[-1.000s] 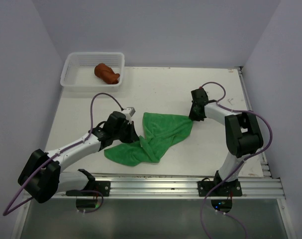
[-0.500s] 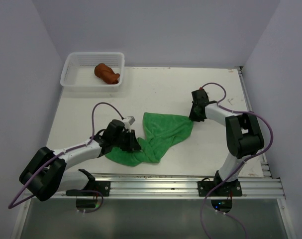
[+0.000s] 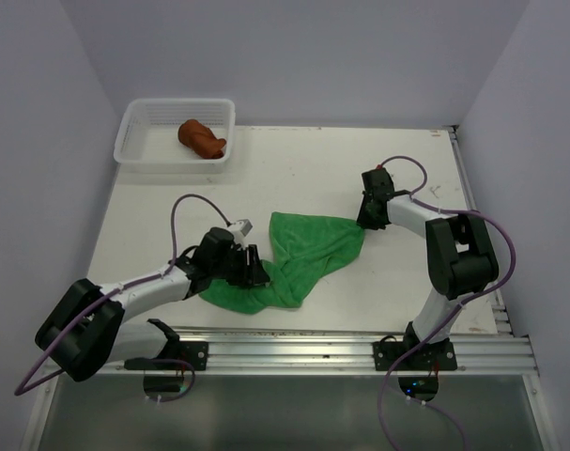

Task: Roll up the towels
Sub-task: Flatten the towel

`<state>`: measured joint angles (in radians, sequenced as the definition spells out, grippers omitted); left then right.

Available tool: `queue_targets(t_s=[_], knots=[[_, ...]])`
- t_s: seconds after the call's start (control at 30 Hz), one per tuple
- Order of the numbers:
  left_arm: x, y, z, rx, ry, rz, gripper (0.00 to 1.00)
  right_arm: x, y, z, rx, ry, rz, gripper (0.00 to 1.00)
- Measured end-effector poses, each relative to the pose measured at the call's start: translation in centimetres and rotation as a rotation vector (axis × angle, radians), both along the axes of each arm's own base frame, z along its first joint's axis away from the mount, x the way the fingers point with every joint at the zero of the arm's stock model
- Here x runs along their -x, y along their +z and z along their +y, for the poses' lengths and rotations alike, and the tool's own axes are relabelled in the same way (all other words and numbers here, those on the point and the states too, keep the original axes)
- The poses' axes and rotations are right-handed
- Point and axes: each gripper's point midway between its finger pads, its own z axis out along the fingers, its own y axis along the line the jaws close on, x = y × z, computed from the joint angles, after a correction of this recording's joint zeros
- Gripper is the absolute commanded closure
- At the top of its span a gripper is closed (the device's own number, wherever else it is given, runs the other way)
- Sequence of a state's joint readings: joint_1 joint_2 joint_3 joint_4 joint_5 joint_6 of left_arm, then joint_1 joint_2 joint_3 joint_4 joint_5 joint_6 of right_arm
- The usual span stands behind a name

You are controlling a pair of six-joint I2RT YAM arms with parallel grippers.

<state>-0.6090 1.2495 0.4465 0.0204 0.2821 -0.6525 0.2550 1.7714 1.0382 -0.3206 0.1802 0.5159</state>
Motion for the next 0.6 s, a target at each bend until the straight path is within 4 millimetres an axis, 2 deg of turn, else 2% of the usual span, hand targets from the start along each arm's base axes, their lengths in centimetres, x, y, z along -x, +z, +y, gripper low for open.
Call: queue_targets(t_s=[0.1, 0.23, 0.53, 0.6], knots=[[0.1, 0.1, 0.1, 0.014, 0.012, -0.004, 0.58, 0.0, 0.0, 0.0, 0.000, 0.001, 0.001, 1.00], [-0.1, 0.7, -0.2, 0.045, 0.020, -0.033, 0.60, 0.0, 0.0, 0.0, 0.000, 0.001, 0.000, 1.00], [-0.7, 1.2, -0.9, 0.100, 0.034, -0.058, 0.60, 0.1, 0.0, 0.0, -0.002, 0.001, -0.004, 1.00], [-0.7, 1.2, -0.9, 0.105, 0.036, -0.062, 0.55, 0.1, 0.0, 0.0, -0.001, 0.001, -0.004, 1.00]])
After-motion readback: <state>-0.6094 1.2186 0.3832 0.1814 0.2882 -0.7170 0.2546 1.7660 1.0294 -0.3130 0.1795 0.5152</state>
